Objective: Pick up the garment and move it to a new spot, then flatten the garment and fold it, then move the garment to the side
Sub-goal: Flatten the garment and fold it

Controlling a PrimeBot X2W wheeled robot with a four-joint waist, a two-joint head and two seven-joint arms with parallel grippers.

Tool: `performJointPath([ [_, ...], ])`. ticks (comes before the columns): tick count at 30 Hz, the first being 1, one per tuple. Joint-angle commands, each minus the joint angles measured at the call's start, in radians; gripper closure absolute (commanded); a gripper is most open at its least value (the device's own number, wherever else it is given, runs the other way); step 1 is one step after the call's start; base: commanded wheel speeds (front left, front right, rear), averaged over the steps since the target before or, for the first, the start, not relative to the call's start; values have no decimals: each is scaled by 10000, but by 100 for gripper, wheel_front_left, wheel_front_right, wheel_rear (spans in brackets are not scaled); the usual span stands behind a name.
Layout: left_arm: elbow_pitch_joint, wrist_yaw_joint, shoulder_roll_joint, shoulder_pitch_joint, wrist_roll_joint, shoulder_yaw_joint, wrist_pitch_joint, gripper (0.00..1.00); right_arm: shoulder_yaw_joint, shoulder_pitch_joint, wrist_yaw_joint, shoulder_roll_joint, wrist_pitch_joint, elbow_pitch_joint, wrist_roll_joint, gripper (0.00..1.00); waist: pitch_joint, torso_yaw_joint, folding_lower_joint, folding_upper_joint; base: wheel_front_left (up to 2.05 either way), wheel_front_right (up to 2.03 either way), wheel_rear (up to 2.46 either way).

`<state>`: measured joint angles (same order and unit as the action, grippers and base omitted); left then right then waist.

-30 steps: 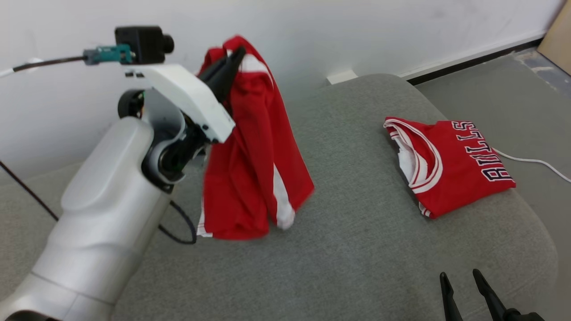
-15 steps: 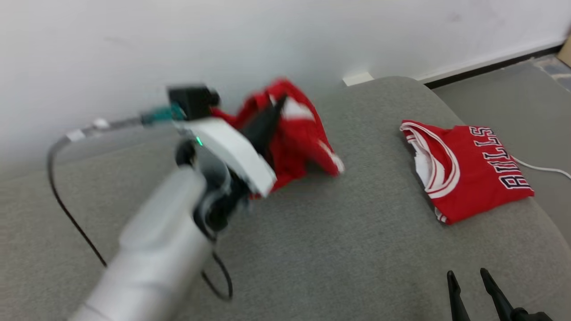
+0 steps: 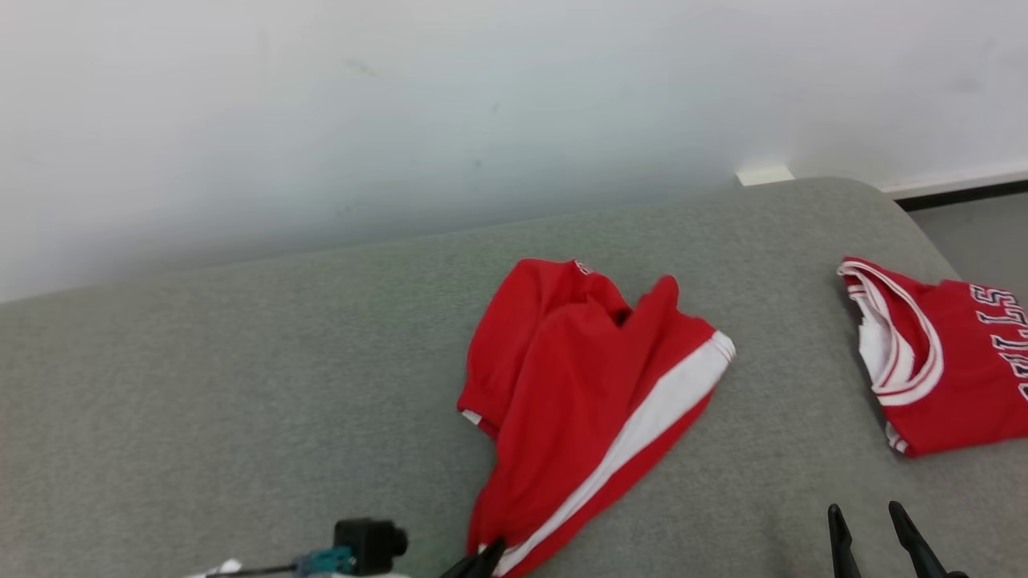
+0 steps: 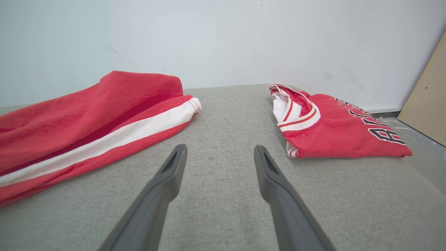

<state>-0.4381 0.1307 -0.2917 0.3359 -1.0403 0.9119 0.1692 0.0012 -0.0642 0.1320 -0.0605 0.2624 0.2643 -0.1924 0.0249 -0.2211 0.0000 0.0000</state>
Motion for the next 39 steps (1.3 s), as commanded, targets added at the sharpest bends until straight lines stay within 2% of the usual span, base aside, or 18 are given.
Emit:
performJointPath([
  [1,-290,-42,-133,-343,-50,-57,273,100,10,-87,-28,-38,29,38,-28,0,-126,399,0,0,0,0,0],
  [10,-1498,-22,-612,-898,95,-71,723,100,-30,-238,-28,-41,28,95,-8,0,-256,1046,0,0,0,0,0],
  [13,-1778,-22,-720,-955,-190,-83,763,100,-46,-277,-28,-51,28,93,-2,0,-311,1184,0,0,0,0,0],
  [15,-1880,-18,-878,-859,-212,-12,769,93,-30,-315,-28,-65,28,104,-3,0,-351,1251,0,0,0,0,0],
  [16,-1919,-17,-924,-834,-306,-21,796,86,-28,-332,-28,-68,29,106,-8,0,-374,1286,0,0,0,0,0],
  [17,-1944,-16,-973,-814,-360,-54,829,56,-21,-343,-28,-71,29,104,-12,0,-394,1315,0,0,0,0,0],
  [18,-1973,-15,-1028,-782,-369,-89,861,4,-7,-355,-28,-80,29,104,-13,0,-416,1338,0,0,0,0,0],
  [19,-2029,-15,-1063,-781,-408,-139,870,0,4,-378,-28,-91,29,115,-12,0,-447,1359,0,0,0,0,0],
  [24,-2008,-17,-1182,-935,-91,-797,949,0,34,-431,-28,-222,29,85,-33,0,-580,1407,0,0,0,0,0],
  [27,-1250,-318,-1203,-1328,827,-2030,948,0,-67,-474,-28,-284,29,-21,-52,0,-646,1449,0,0,0,0,0],
  [30,-112,-805,-982,-2165,2057,-3472,946,0,-270,-562,-28,-360,29,-153,-64,0,-705,1519,0,0,0,0,0],
  [34,1479,-1179,-342,-3310,3812,-5133,946,0,-607,-654,-28,-405,29,-328,-31,0,-794,1675,0,0,0,0,0],
  [39,2463,-1118,743,-4401,5838,-6560,946,0,-794,-697,-28,-389,29,-613,117,0,-923,1780,0,0,0,0,0],
])
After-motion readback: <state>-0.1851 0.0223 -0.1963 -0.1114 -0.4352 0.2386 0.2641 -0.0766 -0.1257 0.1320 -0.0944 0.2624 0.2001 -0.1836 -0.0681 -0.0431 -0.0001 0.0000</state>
